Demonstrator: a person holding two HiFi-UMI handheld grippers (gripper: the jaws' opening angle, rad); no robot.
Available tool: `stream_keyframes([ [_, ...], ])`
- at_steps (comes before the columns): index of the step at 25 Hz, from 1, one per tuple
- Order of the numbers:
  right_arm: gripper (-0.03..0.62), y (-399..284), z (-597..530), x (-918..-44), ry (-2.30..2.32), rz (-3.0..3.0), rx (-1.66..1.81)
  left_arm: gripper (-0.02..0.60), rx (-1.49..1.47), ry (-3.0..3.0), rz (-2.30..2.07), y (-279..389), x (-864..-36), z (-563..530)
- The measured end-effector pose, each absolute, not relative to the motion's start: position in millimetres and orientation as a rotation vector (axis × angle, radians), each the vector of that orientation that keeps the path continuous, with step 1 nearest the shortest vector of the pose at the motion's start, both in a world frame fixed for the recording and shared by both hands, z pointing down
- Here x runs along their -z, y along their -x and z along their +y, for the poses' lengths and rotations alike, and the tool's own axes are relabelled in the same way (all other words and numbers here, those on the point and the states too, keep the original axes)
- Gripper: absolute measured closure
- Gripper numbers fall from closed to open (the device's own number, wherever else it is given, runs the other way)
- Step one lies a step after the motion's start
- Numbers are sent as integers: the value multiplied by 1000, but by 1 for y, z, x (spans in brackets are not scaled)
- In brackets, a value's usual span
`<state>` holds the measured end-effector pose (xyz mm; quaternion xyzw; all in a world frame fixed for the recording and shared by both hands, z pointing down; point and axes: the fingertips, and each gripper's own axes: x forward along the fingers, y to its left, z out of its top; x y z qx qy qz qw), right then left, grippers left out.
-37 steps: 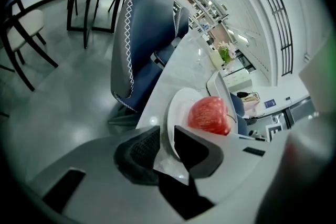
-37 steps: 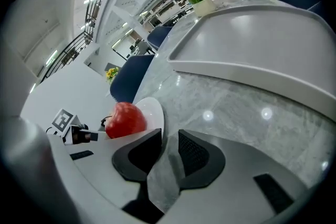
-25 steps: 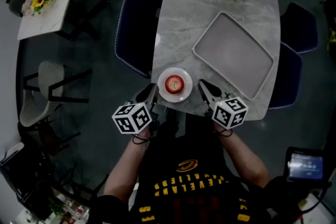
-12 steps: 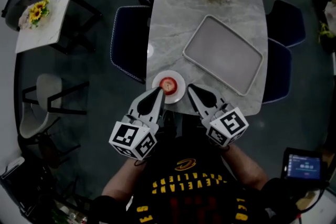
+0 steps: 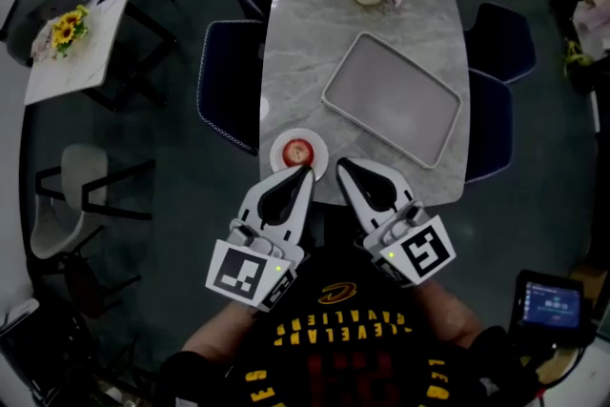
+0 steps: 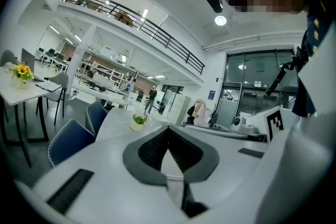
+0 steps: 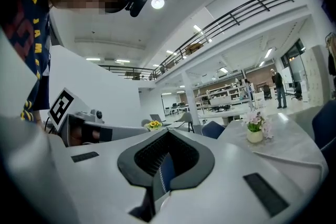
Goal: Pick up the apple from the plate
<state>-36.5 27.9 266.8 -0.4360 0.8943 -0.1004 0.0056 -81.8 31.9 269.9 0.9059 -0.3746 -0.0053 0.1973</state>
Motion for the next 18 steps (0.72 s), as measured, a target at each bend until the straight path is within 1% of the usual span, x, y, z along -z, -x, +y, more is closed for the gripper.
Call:
stream_keyframes([
  [18,588,18,74,-242,1525,2748,60,580,81,-2747,-971,58,-235,74],
])
